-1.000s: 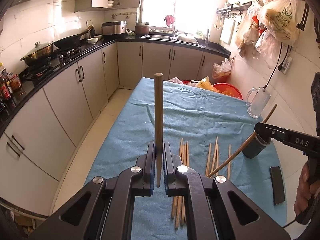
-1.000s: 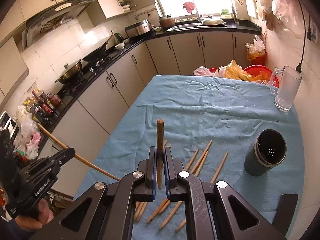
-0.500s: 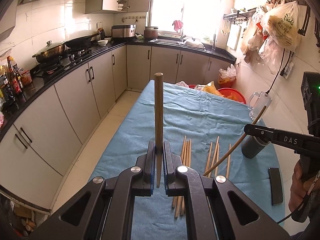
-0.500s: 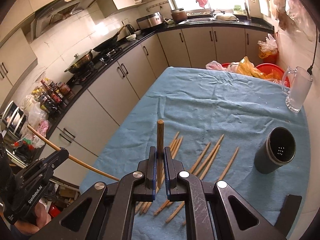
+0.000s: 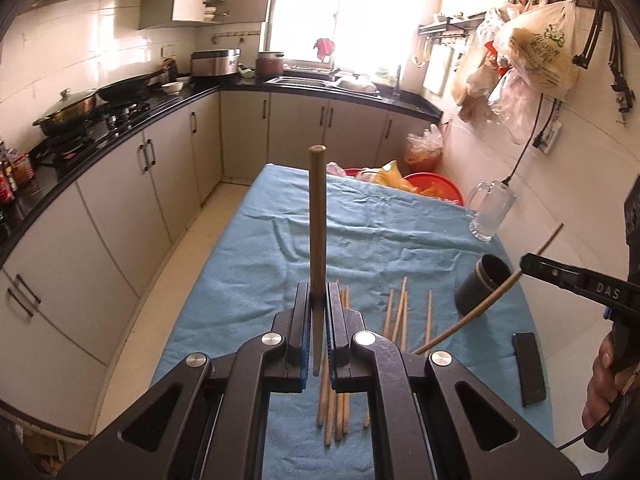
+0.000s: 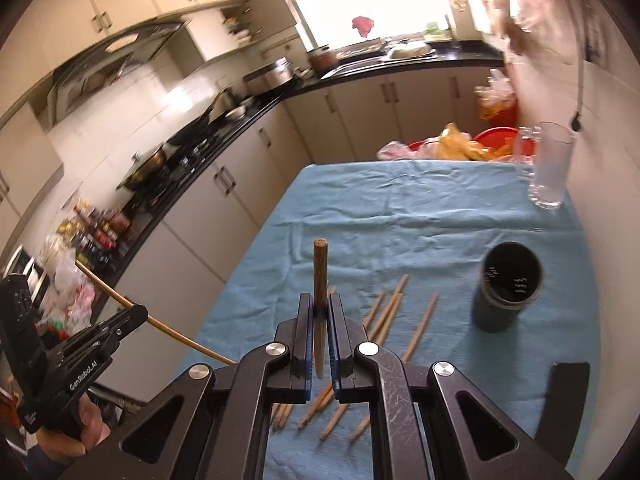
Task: Organize utensils
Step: 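Lift the held chopstick upright with the left tool while the right tool lifts its own, then carry the left tool's chopstick over the black cup while the right tool carries its own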
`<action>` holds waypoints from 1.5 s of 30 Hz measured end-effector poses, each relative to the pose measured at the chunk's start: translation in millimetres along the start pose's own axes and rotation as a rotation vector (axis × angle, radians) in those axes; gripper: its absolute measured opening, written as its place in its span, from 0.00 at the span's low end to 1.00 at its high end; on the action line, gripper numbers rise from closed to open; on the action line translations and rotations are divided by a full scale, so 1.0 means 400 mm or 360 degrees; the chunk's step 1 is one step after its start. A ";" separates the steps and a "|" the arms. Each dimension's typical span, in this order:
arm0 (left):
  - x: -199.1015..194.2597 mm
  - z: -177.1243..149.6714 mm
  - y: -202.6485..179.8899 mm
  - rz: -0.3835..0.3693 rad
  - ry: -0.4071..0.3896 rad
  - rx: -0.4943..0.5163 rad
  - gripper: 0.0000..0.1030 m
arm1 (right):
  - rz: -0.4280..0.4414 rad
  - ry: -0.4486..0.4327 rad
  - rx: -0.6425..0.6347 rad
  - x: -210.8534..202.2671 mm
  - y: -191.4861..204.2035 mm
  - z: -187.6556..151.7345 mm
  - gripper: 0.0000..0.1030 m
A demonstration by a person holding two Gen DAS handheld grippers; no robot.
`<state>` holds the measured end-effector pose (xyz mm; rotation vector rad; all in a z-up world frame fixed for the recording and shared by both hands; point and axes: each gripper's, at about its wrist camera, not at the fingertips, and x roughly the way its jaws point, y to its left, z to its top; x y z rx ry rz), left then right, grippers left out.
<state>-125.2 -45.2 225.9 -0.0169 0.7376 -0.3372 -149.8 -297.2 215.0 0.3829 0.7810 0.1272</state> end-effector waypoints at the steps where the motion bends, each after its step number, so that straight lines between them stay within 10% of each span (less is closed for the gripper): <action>1: 0.003 0.006 -0.002 -0.0014 0.0000 0.0005 0.06 | -0.0012 -0.0014 0.0012 -0.010 -0.006 0.002 0.07; 30: 0.130 0.204 -0.258 -0.0651 0.0048 0.0514 0.06 | -0.0579 -0.0458 0.0598 -0.328 -0.184 -0.051 0.07; 45: 0.186 0.275 -0.451 -0.0890 0.0063 0.0585 0.06 | -0.0618 -0.0538 0.0646 -0.380 -0.205 0.053 0.07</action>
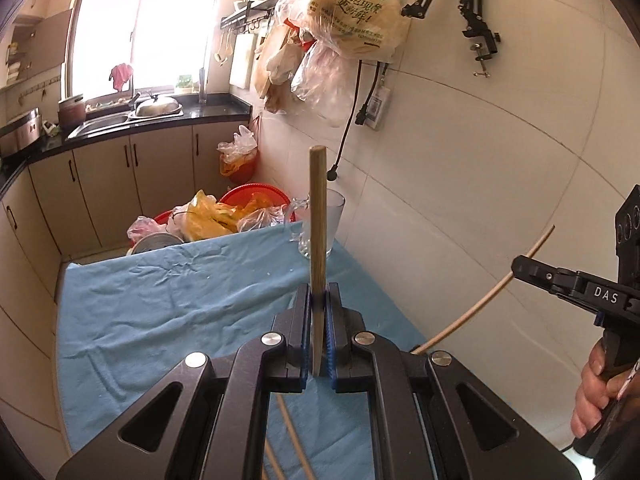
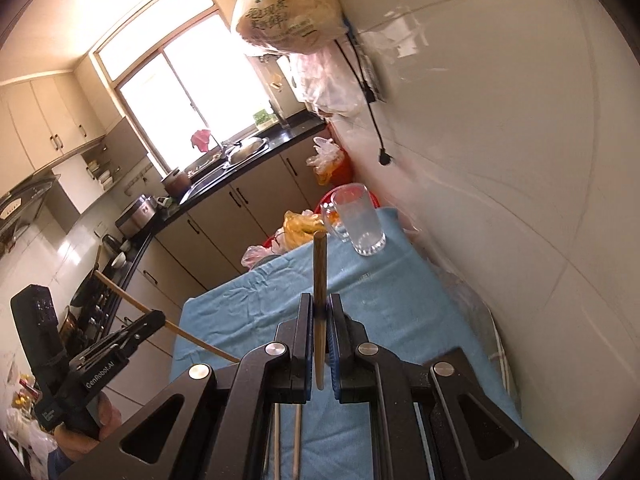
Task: Organize utensils
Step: 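Carry the left tool's chopstick over the black cup while the right tool carries its own, then open the left tool to drop its chopstick into the cup while the right tool drops its own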
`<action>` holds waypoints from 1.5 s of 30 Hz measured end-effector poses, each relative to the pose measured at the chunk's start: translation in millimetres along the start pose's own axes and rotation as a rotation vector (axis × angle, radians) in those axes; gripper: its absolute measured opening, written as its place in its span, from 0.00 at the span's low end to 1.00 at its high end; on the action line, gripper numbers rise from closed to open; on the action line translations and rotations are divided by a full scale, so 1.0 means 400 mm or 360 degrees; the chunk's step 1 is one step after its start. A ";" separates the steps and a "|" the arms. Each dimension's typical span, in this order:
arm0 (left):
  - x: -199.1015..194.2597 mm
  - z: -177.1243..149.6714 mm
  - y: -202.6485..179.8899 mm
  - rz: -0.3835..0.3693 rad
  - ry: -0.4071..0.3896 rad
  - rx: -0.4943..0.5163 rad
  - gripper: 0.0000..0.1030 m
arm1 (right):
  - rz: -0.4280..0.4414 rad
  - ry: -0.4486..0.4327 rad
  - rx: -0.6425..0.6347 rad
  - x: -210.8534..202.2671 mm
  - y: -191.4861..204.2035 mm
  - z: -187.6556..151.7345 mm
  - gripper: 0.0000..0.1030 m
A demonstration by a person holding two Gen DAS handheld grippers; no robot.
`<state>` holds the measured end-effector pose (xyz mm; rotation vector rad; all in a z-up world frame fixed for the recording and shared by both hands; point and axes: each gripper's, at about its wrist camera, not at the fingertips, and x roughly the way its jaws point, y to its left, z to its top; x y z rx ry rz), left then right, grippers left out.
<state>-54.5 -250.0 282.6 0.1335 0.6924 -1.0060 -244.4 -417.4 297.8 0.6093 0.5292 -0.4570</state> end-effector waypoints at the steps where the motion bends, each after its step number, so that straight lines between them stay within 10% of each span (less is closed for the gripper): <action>1: 0.009 0.007 -0.003 -0.0003 0.0001 -0.0014 0.06 | 0.0009 -0.0001 -0.0013 0.011 0.001 0.014 0.07; 14: 0.209 0.025 -0.034 0.0053 0.0136 -0.0109 0.06 | 0.0042 0.0136 -0.0123 0.232 -0.033 0.105 0.07; 28: 0.354 -0.046 -0.012 0.0152 0.0309 -0.0222 0.06 | 0.0050 0.0499 -0.0085 0.463 -0.116 0.026 0.07; 45: 0.299 -0.023 -0.012 0.0212 0.0228 -0.0251 0.28 | 0.0058 0.0424 -0.0059 0.398 -0.117 0.049 0.18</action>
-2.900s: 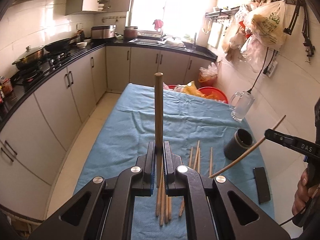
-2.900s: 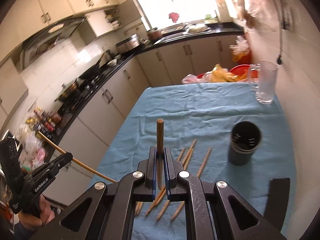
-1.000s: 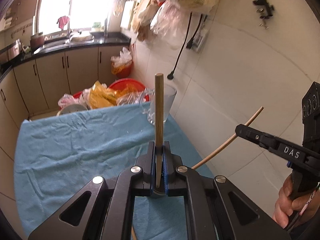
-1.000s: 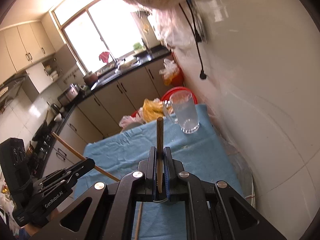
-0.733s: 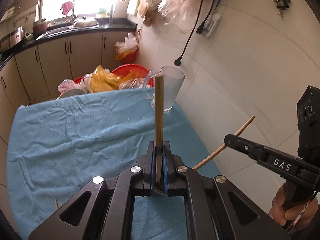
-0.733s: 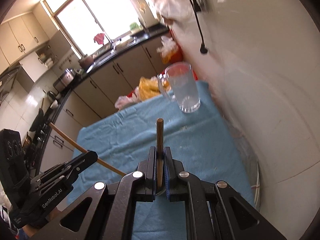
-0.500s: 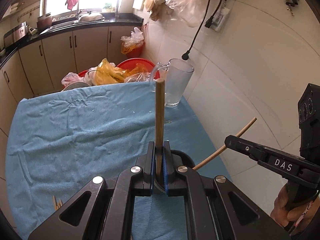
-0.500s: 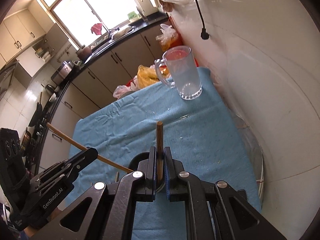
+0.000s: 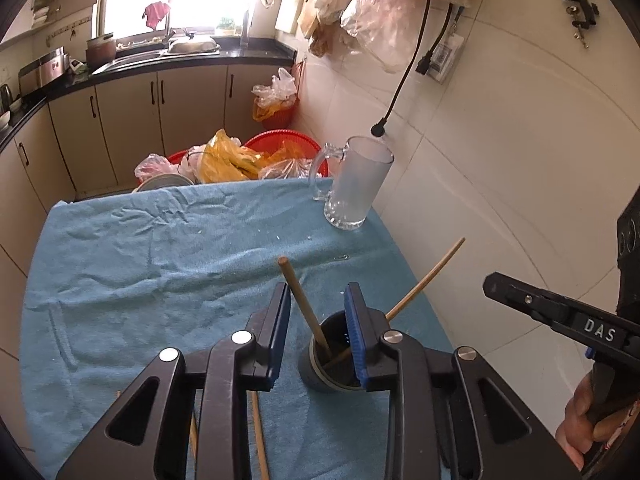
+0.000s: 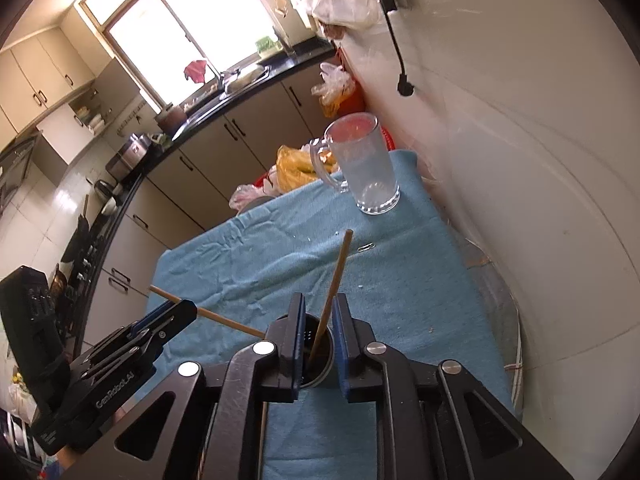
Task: Organize utensils
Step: 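Open the left tool to drop its chopstick into the cup while the right tool drops its own, then move both tools back over the remaining chopsticks on the towel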
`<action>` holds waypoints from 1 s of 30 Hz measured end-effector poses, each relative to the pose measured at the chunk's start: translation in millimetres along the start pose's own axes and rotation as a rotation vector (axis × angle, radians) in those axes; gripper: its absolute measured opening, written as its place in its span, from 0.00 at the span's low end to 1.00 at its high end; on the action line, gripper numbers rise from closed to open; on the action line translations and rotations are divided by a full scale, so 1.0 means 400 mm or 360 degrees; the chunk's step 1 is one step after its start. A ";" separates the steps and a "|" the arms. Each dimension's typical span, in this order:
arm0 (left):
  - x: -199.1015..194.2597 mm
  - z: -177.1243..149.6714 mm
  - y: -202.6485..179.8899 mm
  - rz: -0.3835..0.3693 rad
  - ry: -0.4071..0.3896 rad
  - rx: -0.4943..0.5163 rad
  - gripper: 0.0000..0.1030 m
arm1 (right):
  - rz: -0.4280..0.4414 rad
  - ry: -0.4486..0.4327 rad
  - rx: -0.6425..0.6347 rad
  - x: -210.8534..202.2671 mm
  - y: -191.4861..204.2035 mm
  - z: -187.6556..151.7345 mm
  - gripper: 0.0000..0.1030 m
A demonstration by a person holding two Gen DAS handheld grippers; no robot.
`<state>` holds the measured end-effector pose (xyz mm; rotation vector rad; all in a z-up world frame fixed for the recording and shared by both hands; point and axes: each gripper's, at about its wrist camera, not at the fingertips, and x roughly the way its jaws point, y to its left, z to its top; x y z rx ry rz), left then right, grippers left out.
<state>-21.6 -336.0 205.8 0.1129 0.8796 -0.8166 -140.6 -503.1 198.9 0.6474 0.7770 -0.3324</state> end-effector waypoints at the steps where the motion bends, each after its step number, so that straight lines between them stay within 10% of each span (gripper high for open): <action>1: -0.012 0.000 -0.001 0.0001 -0.0014 0.0002 0.29 | 0.0002 -0.0011 0.0012 -0.014 0.000 -0.005 0.22; 15: -0.193 -0.091 0.045 0.0048 -0.0107 -0.0005 0.39 | 0.0023 0.0028 0.0015 -0.088 0.059 -0.146 0.39; 30: -0.318 -0.315 0.208 0.0383 -0.0093 -0.0020 0.65 | -0.0069 0.0187 -0.0089 -0.024 0.165 -0.367 0.69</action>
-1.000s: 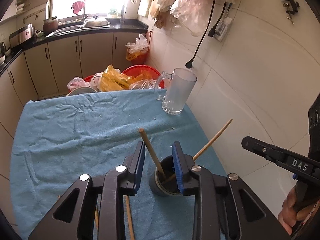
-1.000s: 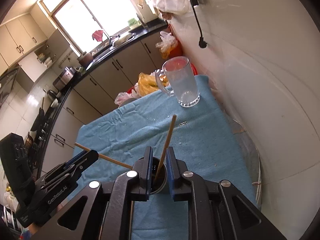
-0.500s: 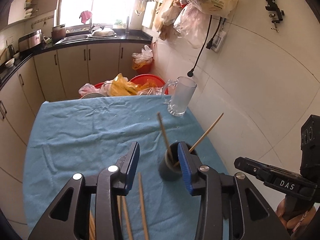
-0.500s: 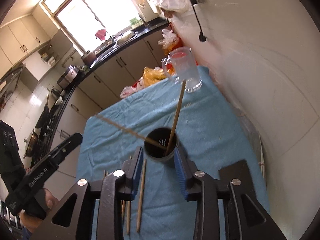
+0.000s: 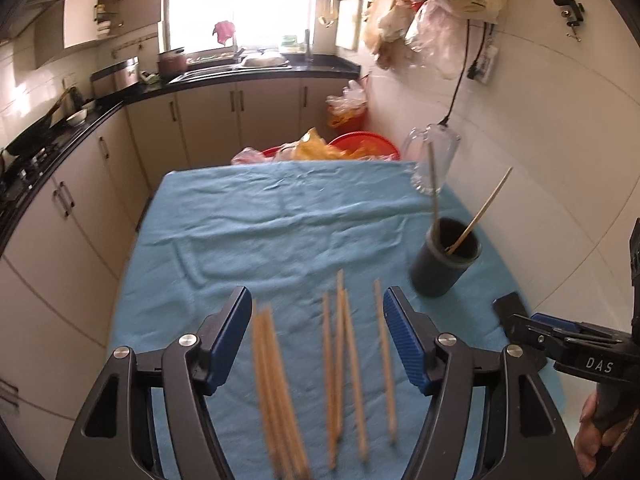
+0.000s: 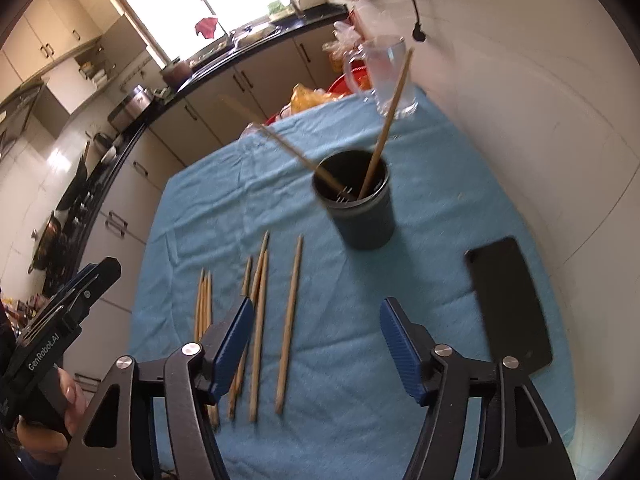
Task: Organize utensils
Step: 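Move both tools back over the remaining chopsticks on the towel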
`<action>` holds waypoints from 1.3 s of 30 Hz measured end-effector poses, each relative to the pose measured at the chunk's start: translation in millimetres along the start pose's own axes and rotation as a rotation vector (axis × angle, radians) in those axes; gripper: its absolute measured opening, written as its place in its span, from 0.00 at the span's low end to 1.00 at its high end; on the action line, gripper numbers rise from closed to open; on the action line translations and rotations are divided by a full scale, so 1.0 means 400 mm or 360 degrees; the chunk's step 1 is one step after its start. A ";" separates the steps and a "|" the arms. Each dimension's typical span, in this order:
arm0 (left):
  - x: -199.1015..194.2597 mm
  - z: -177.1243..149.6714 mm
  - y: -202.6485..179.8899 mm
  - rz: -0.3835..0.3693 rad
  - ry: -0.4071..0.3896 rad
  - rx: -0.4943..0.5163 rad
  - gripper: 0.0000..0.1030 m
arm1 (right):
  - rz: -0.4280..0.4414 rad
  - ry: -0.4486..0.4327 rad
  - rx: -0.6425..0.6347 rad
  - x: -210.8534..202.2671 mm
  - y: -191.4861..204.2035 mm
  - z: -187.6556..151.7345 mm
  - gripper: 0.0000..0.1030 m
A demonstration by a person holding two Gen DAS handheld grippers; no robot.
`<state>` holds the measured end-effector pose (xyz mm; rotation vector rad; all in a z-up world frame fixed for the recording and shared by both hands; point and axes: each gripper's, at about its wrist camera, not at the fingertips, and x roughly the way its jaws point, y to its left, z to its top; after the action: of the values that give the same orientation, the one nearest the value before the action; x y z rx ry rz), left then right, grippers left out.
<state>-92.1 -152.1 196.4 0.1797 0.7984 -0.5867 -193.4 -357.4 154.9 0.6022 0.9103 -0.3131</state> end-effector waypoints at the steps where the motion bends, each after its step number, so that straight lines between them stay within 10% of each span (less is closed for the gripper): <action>1: -0.004 -0.011 0.012 0.0009 0.0008 -0.0007 0.65 | 0.0004 0.0017 -0.0015 0.008 0.017 -0.013 0.69; 16: -0.081 -0.177 0.220 0.0162 0.0077 -0.0214 0.66 | 0.0064 0.0041 -0.0198 0.012 0.159 -0.070 0.70; 27: -0.129 -0.186 0.339 0.0239 0.0021 -0.0374 0.66 | -0.0362 -0.0169 -0.0235 -0.214 0.107 -0.079 0.76; 35: -0.085 -0.181 0.341 0.0137 0.0104 -0.0356 0.66 | -0.0036 -0.0153 -0.0450 -0.115 0.243 -0.004 0.75; 39: -0.047 -0.186 0.335 0.0094 0.0175 -0.0365 0.66 | 0.0078 0.0045 -0.0461 0.005 0.261 -0.011 0.56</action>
<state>-73.8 -5.9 150.0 0.0248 0.9569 -0.4283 -143.3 -272.1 188.2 0.3617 0.9461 -0.1253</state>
